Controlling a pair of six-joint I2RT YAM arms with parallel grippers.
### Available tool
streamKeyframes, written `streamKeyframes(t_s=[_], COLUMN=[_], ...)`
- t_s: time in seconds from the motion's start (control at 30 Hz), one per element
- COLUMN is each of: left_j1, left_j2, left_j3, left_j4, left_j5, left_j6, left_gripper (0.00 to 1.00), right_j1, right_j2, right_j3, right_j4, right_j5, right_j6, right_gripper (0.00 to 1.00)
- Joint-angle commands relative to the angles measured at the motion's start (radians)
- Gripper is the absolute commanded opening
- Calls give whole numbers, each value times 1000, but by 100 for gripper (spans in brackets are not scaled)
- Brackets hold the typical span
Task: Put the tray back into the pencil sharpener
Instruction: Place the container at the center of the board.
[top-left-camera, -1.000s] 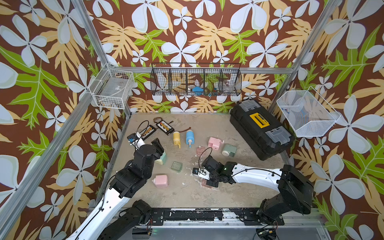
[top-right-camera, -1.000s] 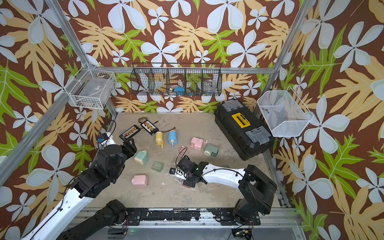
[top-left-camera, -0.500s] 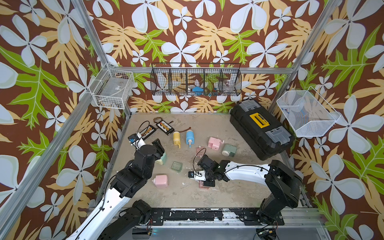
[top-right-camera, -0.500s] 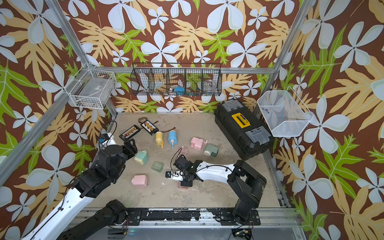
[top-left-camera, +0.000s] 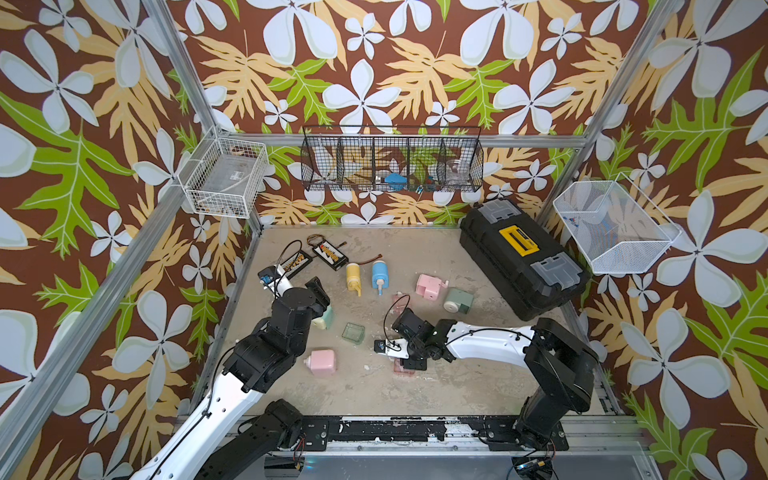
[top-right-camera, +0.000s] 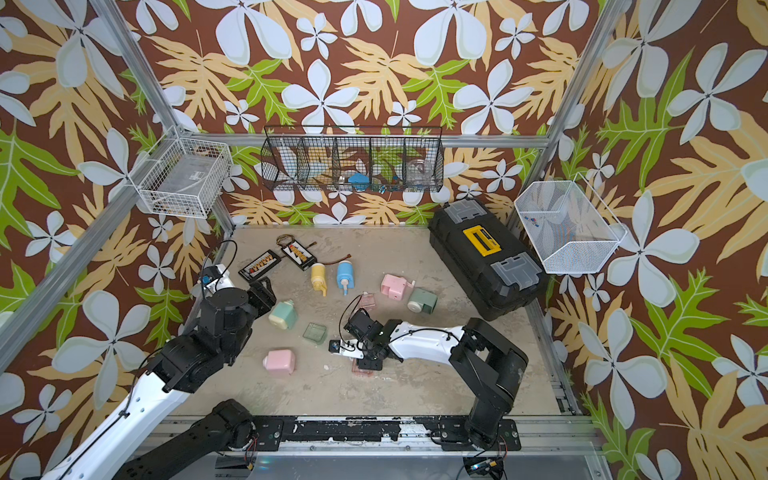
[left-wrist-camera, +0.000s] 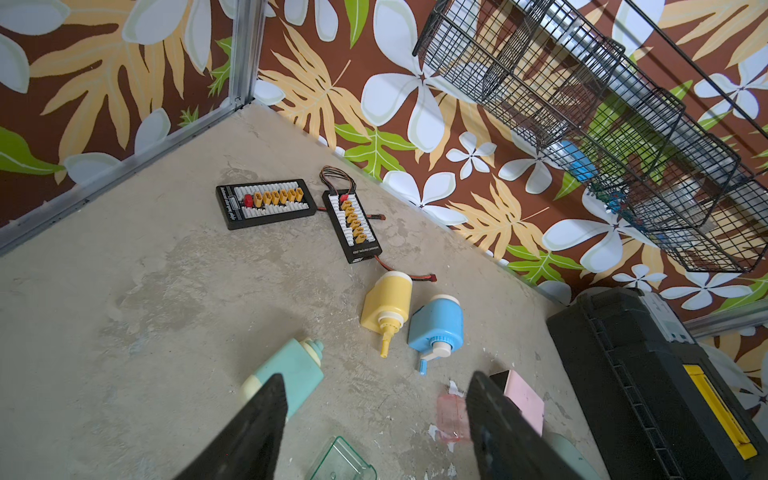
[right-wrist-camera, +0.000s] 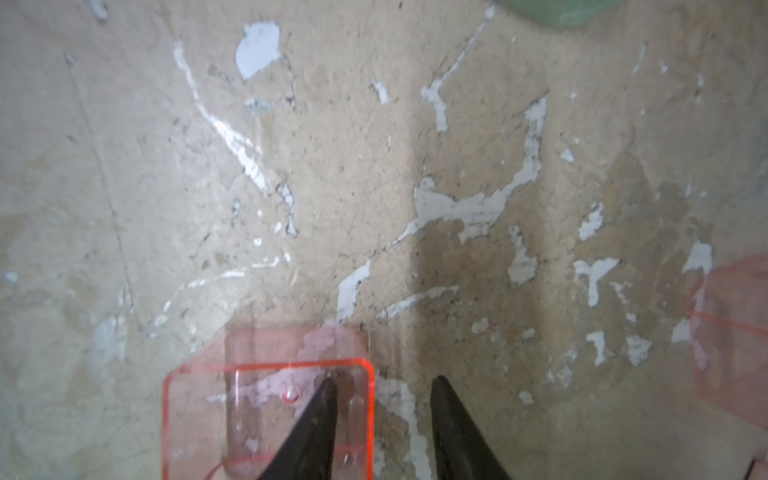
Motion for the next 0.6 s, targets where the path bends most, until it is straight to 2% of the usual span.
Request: streamKeyframes(t_s=[0.0,0.3,0.43,0.57], left_j1=[2,2,2,2], left_j2=[9,-21,-61,-107], left_j3=[18,17,54,98], left_j4=[7,-34,-80,-103], left_j5=[-28,-58,-128,-182], left_j6=[23,-11,-22,-15], left_gripper=[71,72,71,70], right_j1=[1,16,98,170], right_j2=[-46,-274,-344,-348], right_j3=[21,31,-34,-89], right_j4=[-54,-20,141,333], right_j5=[2,-71,-57,-78], right_j6=[15,94,162,256], right_gripper=[42,47,48,50])
